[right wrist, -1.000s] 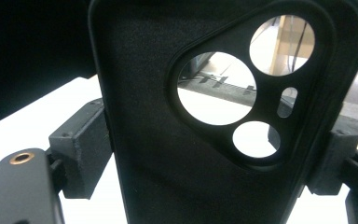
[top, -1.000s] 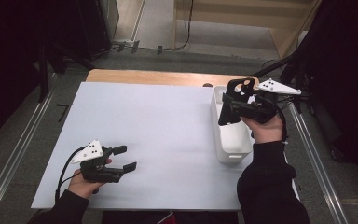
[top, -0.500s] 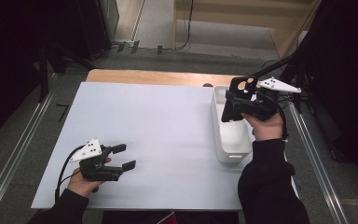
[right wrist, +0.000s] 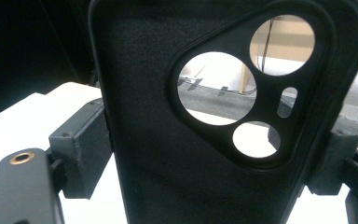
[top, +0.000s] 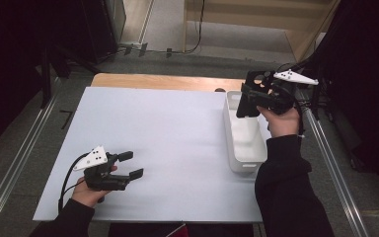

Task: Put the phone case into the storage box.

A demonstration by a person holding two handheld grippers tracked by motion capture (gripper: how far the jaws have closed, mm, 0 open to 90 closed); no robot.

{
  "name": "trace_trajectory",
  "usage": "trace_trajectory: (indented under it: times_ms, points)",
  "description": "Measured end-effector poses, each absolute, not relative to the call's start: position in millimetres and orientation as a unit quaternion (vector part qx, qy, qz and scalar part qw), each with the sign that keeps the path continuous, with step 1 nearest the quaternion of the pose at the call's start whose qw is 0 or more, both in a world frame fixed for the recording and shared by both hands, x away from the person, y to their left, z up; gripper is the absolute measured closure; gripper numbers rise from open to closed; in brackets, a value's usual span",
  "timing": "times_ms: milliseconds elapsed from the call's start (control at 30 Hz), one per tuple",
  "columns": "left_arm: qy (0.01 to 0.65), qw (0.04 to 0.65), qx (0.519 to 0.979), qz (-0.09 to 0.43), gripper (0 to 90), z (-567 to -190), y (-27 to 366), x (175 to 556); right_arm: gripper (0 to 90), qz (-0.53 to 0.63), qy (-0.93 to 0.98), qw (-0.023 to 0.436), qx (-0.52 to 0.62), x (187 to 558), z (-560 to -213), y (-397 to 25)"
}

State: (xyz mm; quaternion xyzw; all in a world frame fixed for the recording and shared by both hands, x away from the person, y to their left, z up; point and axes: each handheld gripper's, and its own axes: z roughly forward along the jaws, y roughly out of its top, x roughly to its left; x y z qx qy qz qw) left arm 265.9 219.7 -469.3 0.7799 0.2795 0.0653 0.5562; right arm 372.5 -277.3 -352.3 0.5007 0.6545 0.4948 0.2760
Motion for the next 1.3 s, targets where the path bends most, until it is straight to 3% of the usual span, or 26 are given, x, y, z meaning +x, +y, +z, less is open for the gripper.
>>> trace_trajectory:
  times_ms: [567,1300]
  points:
    - [0.280,0.560,0.778,0.061,22.9,-470,220,267,15.0,0.484,0.648,0.294,0.509,410,-344,-276]
    - [0.279,0.561,0.777,0.060,22.9,-469,220,268,15.0,0.455,0.638,0.308,0.539,465,-361,-270]
